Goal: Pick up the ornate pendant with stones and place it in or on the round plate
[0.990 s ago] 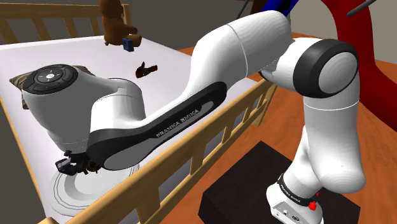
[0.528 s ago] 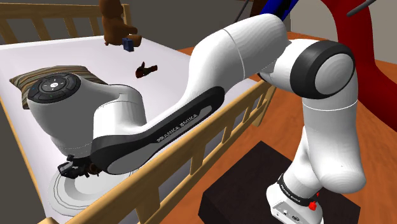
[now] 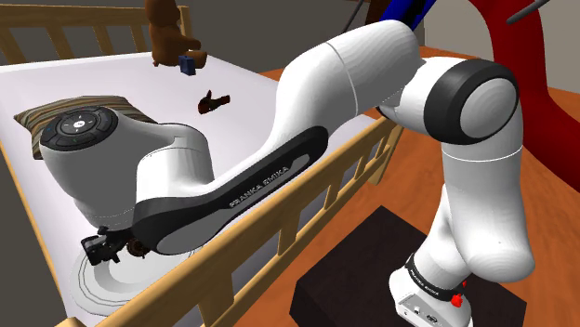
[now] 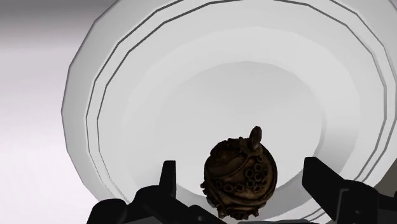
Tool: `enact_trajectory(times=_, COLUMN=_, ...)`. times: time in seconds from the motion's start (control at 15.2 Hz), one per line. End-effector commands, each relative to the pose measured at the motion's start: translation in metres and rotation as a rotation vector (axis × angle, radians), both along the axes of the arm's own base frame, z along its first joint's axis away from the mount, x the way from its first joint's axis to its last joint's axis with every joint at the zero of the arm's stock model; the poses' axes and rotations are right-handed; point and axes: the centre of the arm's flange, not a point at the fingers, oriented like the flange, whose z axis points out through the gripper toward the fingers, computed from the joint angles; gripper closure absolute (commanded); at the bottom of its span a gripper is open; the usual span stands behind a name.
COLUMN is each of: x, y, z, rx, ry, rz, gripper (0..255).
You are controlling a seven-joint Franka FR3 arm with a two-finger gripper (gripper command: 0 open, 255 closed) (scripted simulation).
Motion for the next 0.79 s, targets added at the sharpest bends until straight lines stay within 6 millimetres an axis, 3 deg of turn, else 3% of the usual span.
enact_trajectory(times=0.0, x=-0.004, y=0.000, z=0.013, rx=0.000, ry=0.000, rz=0.000, gripper=0)
enact_trajectory(times=0.2, x=-0.014, y=0.000, z=0.048, rx=0.000, ry=0.000, rz=0.000, gripper=0)
enact_trajectory(times=0.73, x=-0.014, y=0.000, z=0.048, rx=0.000, ry=0.000, rz=0.000, gripper=0)
